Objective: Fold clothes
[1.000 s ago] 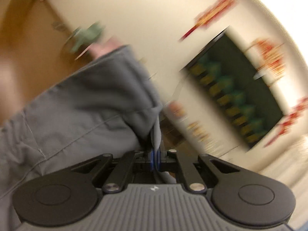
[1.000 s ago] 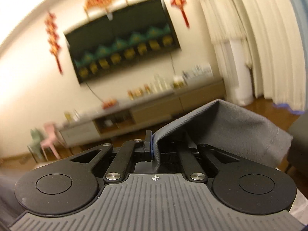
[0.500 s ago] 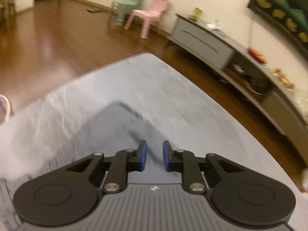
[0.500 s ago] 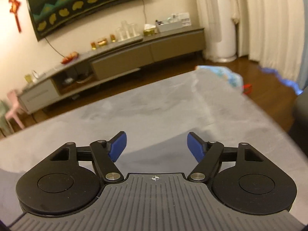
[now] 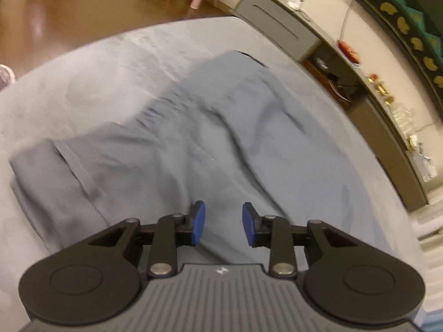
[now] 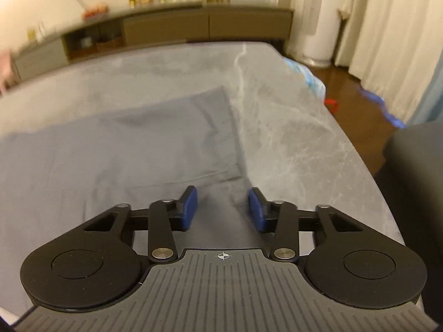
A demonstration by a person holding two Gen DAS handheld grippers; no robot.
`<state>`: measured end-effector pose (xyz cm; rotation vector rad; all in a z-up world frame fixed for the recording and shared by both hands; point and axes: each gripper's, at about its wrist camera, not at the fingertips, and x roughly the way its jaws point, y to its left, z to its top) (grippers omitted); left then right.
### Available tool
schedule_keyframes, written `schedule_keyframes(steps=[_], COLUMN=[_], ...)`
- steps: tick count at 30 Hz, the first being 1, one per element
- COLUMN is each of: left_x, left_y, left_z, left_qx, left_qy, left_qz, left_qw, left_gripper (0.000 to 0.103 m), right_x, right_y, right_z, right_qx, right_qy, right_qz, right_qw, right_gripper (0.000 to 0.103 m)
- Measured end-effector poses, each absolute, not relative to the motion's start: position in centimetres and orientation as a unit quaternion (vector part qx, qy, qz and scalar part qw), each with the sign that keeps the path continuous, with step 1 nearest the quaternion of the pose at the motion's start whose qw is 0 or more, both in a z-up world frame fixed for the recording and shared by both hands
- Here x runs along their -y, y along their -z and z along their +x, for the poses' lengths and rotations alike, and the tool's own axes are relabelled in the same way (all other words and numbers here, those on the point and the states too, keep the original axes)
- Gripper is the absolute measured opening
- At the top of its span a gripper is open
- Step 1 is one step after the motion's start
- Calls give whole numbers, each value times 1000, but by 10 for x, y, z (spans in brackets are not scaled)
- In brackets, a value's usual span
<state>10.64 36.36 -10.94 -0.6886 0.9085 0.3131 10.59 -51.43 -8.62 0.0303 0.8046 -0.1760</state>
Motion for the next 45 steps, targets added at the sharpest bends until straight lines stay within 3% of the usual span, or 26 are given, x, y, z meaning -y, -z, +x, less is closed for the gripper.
schedule_keyframes(steps=[1,2,6,11,18,24,30,32,33,35,38,40,45], left_x=[-372,-378,-388,-377,-370,-365,-373,-381,-385,-396,-406,-406,-395], left_y=[112,113,113,108,103,105,96,88,83,63,44,42,73], left_z=[108,108,111,114,117,114,103,95,90,69,27,6,3], left_qx=[-427,-425,-417,-415,-414,-411,-417,-409,-402,-370,-343,-354,-432], left_qy=[-157,-158,-164,-194,-198,-184,-189,-197,-201,-203,-212,-214,-185], left_qz=[-328,-337,-348,-291,-261,-232,-242,-256,-266,-297,-321,-325,-328], left_qw=[828,825,823,840,849,862,856,853,853,857,857,850,819], left_gripper=[21,19,19,19,25,25,25,25,30,40,58,60,59], right_x=[518,515,495,488,467,484,481,489,490,486,476,467,439], right_y=[86,81,62,51,6,87,87,86,85,83,65,49,40], right_z=[104,102,99,116,111,162,167,164,161,155,143,133,125], right_qx=[-385,-376,-338,-319,-194,-335,-384,-395,-397,-393,-349,-317,-306], right_qy=[85,86,83,80,96,137,148,145,149,163,183,174,130], right_qz=[16,8,-39,-42,-70,-67,-42,-36,-41,-56,-97,-113,-119], right_qw=[919,923,937,943,974,930,910,906,905,903,914,926,936], right_gripper=[6,5,3,1,0,0,0,5,10,30,40,50,52])
